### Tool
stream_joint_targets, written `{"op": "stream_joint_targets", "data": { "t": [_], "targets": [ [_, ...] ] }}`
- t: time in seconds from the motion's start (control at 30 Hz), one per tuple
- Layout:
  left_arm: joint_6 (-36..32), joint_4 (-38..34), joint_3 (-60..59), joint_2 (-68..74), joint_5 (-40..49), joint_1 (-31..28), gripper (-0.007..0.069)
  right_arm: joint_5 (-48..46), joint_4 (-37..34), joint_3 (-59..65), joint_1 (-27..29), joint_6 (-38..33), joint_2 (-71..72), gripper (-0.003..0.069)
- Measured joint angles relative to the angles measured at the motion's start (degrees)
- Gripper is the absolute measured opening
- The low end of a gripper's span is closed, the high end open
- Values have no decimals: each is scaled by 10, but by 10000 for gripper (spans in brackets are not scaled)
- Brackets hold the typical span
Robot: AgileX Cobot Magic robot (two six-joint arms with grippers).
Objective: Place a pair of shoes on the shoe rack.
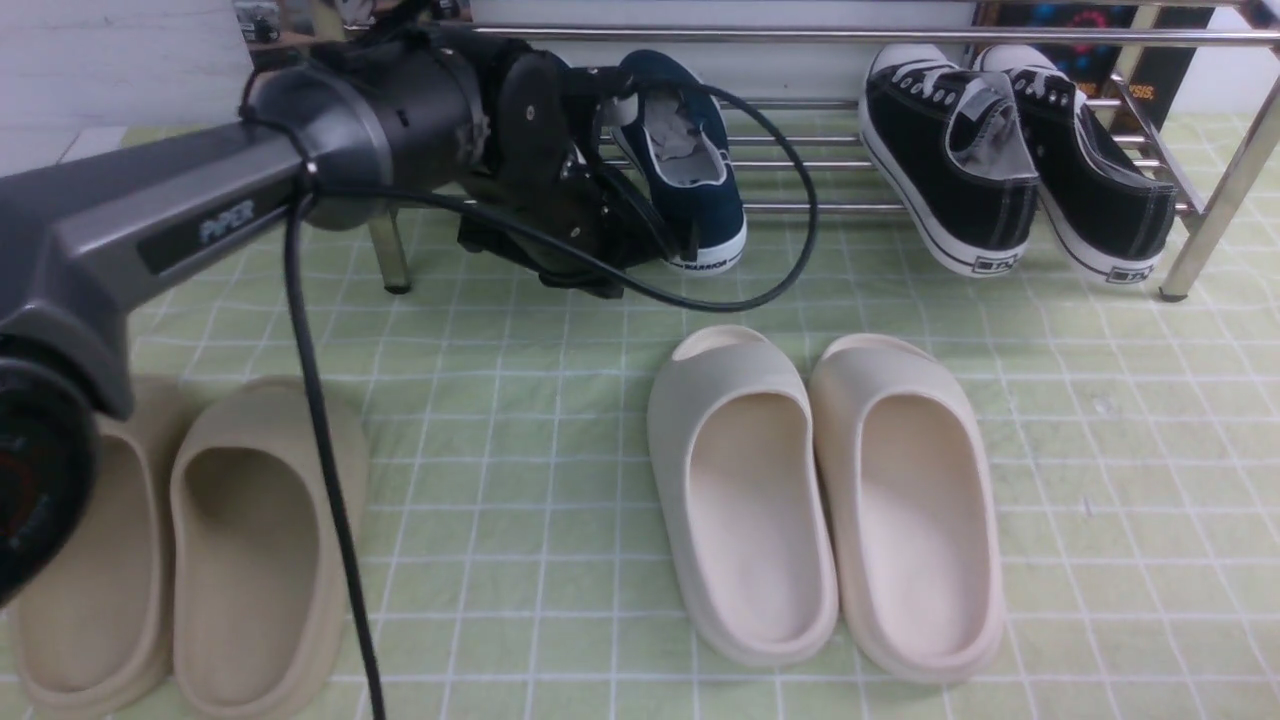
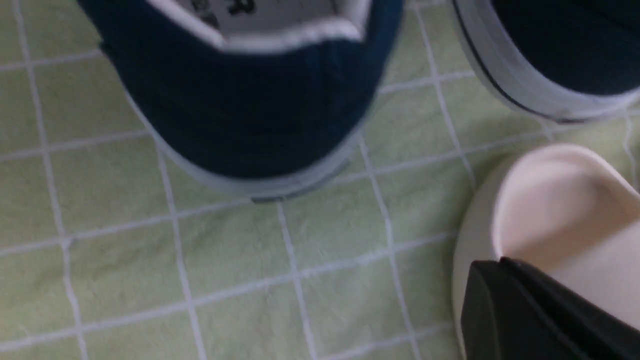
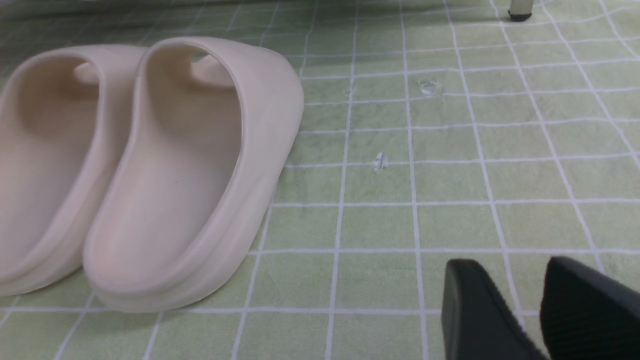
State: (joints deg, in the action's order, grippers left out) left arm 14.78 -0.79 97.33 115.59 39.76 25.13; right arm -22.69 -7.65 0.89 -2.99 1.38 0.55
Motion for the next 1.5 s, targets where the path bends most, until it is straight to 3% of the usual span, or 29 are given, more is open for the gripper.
{"op": "stream_joint_targets", "data": {
  "t": [0.33,0.53,0.9,1.1,1.3,1.5],
  "targets": [
    [119,121,44,30,-17,-32,-13,0,0,0,0,0,0,239],
    [136,133,44,30,-17,-44,-13,0,0,0,0,0,0,239],
    [-36,-87,49,-15,16,-1,-13,0,0,0,0,0,0,239],
    [-133,-197,49,27,-66,38,-13,0,0,0,0,0,0,239],
    [-155,-195,49,72,-167,39,-13,0,0,0,0,0,0,239],
    [-155,-175,49,65,-166,26,-13,0,0,0,0,0,0,239]
  ]
}}
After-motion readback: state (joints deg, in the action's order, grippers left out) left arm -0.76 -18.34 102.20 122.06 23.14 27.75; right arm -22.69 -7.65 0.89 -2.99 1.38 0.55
